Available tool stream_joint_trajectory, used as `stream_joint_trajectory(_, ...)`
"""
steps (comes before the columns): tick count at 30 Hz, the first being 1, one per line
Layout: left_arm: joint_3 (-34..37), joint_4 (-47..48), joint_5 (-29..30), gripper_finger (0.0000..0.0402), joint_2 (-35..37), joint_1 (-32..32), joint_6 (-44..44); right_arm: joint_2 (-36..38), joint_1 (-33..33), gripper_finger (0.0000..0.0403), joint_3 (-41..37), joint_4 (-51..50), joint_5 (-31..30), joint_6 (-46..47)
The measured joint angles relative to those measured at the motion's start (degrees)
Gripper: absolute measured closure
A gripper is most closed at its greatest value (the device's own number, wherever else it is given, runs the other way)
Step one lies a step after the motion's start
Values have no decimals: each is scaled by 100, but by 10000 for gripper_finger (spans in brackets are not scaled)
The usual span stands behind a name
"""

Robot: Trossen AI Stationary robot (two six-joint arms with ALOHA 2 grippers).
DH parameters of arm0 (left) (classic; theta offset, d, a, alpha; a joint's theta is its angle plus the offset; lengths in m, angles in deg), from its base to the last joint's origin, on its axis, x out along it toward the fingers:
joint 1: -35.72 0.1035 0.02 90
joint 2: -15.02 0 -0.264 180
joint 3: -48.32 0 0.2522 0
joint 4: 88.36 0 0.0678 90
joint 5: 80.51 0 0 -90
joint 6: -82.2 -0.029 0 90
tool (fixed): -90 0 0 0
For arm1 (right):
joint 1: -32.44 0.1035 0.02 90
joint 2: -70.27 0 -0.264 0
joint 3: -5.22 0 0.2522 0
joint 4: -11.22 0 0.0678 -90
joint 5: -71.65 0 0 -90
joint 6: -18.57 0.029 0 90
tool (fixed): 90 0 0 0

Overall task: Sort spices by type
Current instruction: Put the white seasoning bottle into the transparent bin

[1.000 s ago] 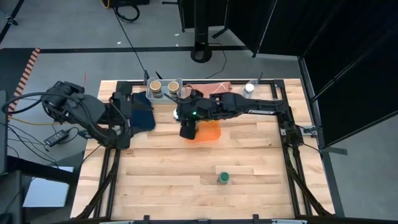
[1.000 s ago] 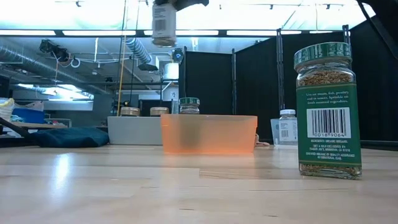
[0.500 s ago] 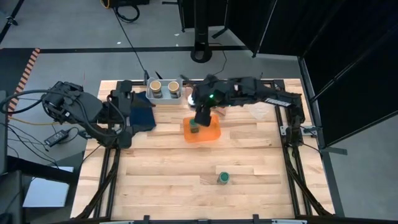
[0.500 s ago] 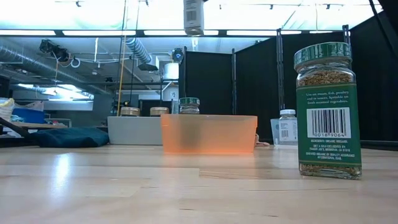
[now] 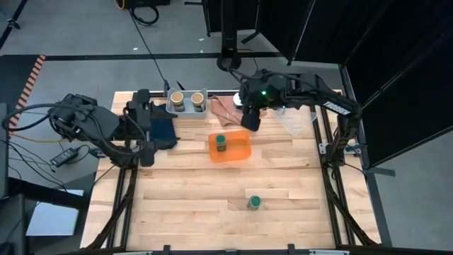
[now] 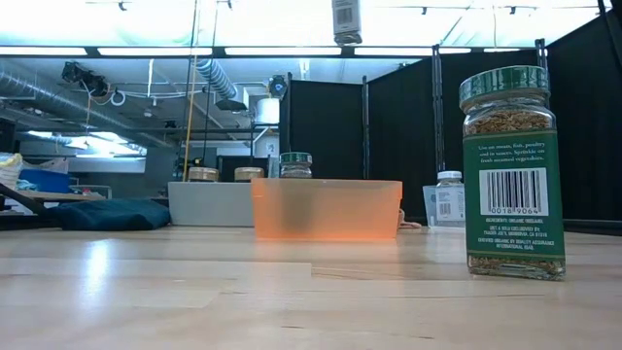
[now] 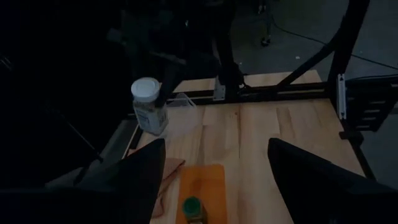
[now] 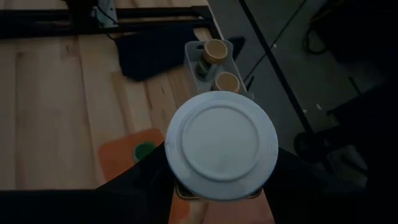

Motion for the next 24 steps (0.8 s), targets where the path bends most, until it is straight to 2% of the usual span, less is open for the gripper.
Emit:
stream_joint_trajectory(12, 7, -6, 124, 112, -532, 2, -86, 460, -38, 195, -4, -1172, 61, 53)
stream_joint_trajectory(17, 7, -6, 131, 112, -697, 2, -160, 781, -38, 195, -27, -1359, 61, 177)
stream_joint_trajectory(24, 7, -31, 195, 112, -764, 7, -153, 1566, -103, 195, -746, -1375, -138, 505)
